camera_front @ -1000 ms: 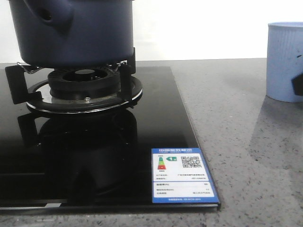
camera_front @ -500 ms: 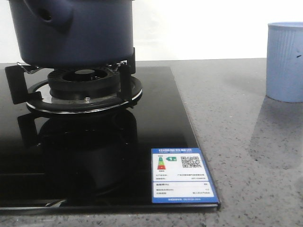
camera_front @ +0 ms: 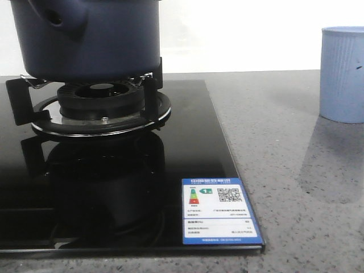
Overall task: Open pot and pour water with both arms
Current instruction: 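Lower the lid back onto the pot with the left gripper and release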
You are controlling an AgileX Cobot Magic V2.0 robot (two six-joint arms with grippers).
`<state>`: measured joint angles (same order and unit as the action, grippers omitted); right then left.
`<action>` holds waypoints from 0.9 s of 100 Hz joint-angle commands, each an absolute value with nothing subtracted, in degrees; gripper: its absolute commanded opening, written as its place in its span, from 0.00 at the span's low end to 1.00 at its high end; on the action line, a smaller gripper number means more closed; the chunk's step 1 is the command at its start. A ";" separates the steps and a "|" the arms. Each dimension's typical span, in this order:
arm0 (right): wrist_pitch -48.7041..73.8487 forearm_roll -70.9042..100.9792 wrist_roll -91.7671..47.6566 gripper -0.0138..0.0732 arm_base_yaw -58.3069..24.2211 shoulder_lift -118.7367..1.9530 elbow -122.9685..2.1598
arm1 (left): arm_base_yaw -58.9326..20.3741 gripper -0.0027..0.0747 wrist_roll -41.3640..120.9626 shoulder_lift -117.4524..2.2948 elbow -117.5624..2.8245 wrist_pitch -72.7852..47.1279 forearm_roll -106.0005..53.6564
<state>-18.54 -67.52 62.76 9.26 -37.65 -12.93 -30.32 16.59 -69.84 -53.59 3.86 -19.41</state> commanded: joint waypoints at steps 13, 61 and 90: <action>-20.04 -66.86 62.96 0.91 9.68 -37.34 -14.37 | -31.27 0.52 16.55 -71.17 -55.83 11.45 -19.67; -20.04 -66.86 62.96 0.91 9.57 -37.34 -14.37 | -31.27 0.58 16.55 -73.48 -55.83 11.22 -19.57; -20.32 -66.86 62.96 0.91 9.57 -37.34 -14.37 | -31.14 0.73 16.55 -68.71 -55.83 10.03 -19.57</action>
